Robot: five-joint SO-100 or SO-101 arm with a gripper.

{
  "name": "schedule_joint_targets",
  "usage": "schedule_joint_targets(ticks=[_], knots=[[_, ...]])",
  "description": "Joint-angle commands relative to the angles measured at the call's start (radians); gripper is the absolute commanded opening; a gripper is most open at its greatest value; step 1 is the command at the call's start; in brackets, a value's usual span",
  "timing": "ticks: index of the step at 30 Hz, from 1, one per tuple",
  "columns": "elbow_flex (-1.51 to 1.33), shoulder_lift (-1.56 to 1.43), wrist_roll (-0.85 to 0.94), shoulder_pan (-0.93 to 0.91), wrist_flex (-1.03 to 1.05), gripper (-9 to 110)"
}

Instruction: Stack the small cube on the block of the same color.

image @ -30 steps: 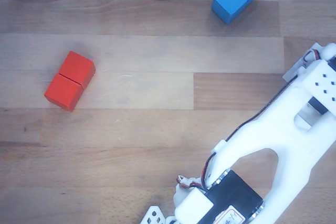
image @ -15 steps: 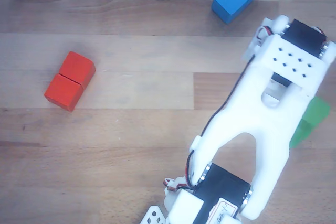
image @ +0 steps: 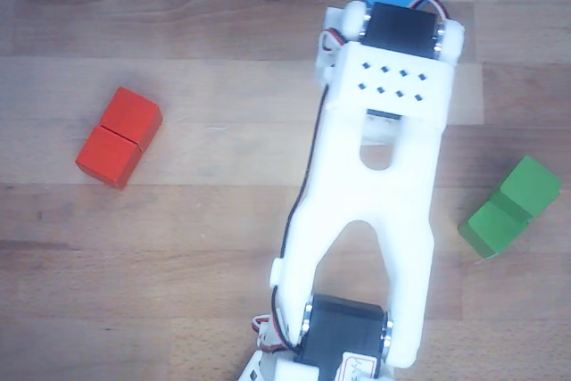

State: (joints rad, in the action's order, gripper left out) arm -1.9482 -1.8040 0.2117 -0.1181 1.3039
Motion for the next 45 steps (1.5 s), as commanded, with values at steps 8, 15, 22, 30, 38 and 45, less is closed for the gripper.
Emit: schedule_joint_targets(ticks=[8,15,22,30,38,45], knots=[[-0.144,-0.255,-0.287,0.192,-0.041,21],[-0.485,-0.499,-0.273,0.187,-0.291,21],[-0.759,-0.769,-0.224,0.187,-0.387,21],[-0.867,-0.976,-0.199,0.183,-0.316,21],[-0.971,-1.18,-0.179,0.12,-0.222,21],[-1.06,-1.425,-0.144,0.117,-0.124,17]])
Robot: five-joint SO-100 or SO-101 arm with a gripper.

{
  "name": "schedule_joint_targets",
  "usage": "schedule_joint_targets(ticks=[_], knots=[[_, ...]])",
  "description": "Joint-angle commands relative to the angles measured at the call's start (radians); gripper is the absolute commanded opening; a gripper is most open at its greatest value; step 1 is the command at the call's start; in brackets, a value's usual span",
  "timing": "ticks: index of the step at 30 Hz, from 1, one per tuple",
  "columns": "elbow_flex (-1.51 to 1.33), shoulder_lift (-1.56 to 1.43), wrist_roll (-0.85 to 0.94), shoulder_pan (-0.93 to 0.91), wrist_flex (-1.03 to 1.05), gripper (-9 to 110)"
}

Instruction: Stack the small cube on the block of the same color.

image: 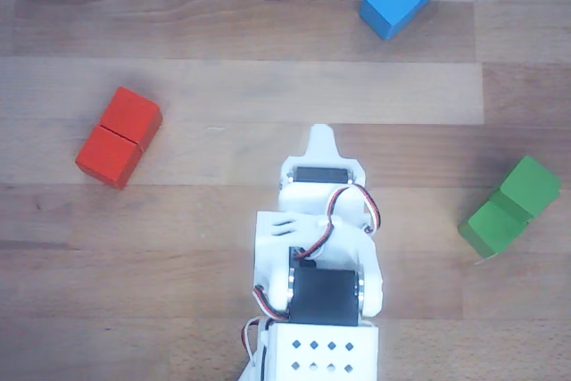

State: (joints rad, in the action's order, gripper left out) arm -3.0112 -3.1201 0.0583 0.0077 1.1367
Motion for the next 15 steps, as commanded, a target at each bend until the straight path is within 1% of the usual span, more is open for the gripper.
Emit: schedule_joint_targets(ticks=[1,7,8,11,15], knots=[[-0.002,-0.14,0.009,-0.011,0.064,16],[-0.021,-0.293,0.011,-0.014,0.16,0],[-0.028,-0.31,0.011,-0.014,0.166,-1],[-0.037,-0.33,0.011,-0.011,0.166,1],[-0.043,-0.336,0.011,-0.011,0.166,0]])
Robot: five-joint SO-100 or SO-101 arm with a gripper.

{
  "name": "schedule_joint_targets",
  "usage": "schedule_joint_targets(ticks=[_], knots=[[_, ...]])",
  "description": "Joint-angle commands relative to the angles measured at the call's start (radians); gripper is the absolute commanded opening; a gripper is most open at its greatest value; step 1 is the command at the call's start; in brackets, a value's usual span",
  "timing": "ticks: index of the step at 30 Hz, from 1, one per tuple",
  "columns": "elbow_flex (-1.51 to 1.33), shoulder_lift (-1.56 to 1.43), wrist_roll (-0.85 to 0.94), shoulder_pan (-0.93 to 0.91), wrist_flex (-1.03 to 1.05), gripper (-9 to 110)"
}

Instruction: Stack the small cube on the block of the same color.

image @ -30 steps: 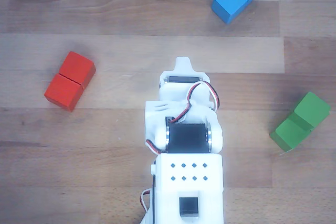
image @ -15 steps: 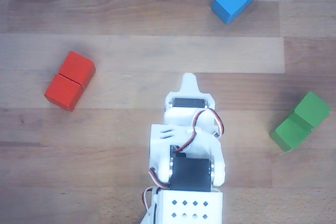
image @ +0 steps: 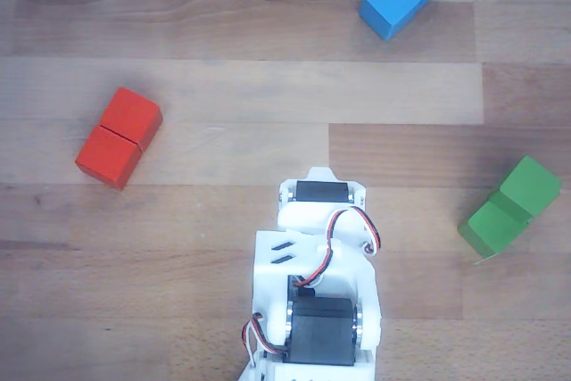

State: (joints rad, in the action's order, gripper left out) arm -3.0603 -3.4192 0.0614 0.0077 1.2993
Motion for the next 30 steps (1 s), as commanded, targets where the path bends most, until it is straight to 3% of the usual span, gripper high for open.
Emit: schedule_joint_targets(ticks=[1,30], knots=[[0.005,-0.038,0.008,-0.011,0.003,0],[0.014,-0.029,0.008,-0.012,0.008,0]])
